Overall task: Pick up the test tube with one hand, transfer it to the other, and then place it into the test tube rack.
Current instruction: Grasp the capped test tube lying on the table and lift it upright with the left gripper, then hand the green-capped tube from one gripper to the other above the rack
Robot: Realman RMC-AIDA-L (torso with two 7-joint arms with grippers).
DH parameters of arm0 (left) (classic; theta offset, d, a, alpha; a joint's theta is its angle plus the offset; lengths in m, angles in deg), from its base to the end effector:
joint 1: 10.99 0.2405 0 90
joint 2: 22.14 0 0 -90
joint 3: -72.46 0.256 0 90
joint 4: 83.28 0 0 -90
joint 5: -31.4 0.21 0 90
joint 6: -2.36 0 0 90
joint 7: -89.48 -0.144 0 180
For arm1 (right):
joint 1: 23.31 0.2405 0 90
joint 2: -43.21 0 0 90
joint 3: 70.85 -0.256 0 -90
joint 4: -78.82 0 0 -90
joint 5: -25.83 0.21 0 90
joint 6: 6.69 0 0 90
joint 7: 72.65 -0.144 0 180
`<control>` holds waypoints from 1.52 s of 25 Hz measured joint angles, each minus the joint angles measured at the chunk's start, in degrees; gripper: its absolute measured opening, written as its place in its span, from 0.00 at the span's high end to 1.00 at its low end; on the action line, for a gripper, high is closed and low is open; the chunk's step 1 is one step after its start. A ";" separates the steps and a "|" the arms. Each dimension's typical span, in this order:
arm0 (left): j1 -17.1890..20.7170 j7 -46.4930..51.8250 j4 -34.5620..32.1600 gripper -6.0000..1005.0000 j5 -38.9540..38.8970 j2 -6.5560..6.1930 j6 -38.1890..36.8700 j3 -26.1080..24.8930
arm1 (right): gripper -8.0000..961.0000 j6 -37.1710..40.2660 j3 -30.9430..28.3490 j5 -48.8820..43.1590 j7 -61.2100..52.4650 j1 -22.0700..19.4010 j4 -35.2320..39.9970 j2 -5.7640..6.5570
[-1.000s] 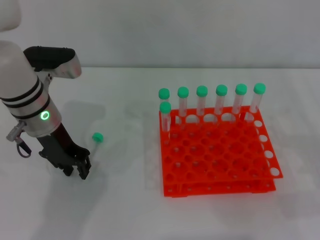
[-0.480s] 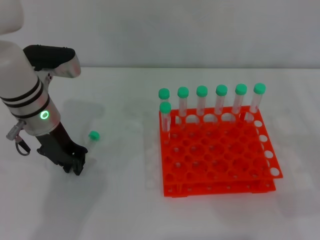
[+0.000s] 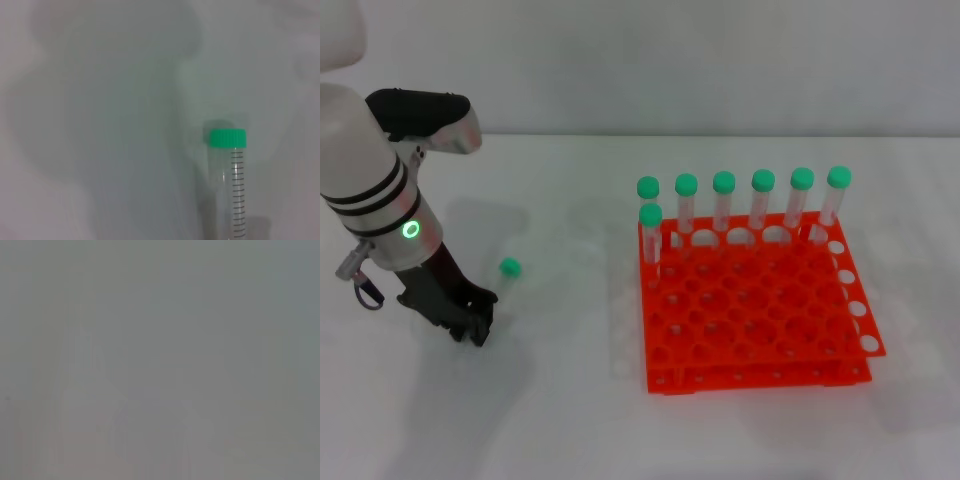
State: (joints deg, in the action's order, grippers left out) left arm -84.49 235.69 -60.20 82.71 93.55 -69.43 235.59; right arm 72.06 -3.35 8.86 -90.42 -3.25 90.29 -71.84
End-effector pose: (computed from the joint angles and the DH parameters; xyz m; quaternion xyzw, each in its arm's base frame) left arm -0.2367 0.4177 0.0037 -0.7634 -0.5564 0.2570 0.2037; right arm 0.3434 0.3190 0.0725 -0.6616 0.1304 0.3521 0.6491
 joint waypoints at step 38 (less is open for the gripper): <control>30.18 -76.08 23.43 0.81 -76.22 2.55 -36.77 -0.01 | 0.11 1.35 0.96 -49.61 -51.85 6.86 25.15 9.59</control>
State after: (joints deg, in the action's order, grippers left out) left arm -54.32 159.61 -36.77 6.49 96.09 -106.20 235.59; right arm 73.40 -2.39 -40.74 -142.27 3.62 115.44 -62.26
